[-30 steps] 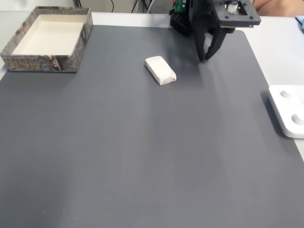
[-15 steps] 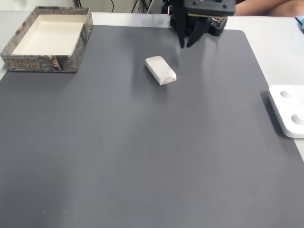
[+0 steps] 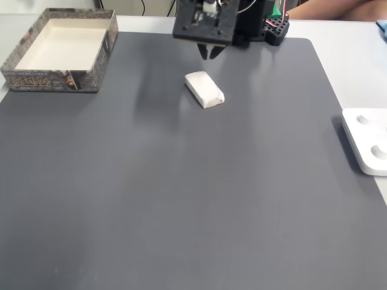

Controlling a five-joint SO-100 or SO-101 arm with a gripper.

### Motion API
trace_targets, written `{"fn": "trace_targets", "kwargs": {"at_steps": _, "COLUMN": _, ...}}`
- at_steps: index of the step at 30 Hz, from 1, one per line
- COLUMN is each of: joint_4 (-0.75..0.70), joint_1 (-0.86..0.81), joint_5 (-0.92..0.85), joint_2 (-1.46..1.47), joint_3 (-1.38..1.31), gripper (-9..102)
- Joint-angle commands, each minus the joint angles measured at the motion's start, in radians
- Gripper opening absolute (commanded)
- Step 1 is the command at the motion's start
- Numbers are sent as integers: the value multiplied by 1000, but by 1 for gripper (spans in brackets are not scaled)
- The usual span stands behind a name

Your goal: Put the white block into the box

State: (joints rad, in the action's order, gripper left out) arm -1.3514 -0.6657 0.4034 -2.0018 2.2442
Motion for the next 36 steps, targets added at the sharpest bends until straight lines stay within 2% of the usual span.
{"fn": "trace_targets", "kwargs": {"at_steps": 1, "joint_4": 2, "joint_1": -21, "joint_5": 87, "joint_2": 44, "joint_3": -100, "gripper": -2}}
{"fn": "trace_targets", "kwargs": {"at_steps": 8, "joint_4": 21, "joint_1": -15, "joint_5": 202, "joint_2": 121, "joint_3": -143, "gripper": -2}}
{"fn": "trace_targets", "kwargs": {"at_steps": 13, "joint_4": 71, "joint_1": 3, "joint_5": 601, "joint_2": 144, "joint_3": -153, "gripper": -2}}
{"fn": "trace_targets", "kwargs": {"at_steps": 15, "joint_4": 71, "joint_1": 5, "joint_5": 710, "joint_2": 150, "joint_3": -161, "gripper": -2}}
{"fn": "trace_targets", "kwargs": {"at_steps": 36, "joint_4": 67, "joint_1": -2, "joint_5": 848, "joint_2": 156, "joint_3": -160, "gripper": 1}}
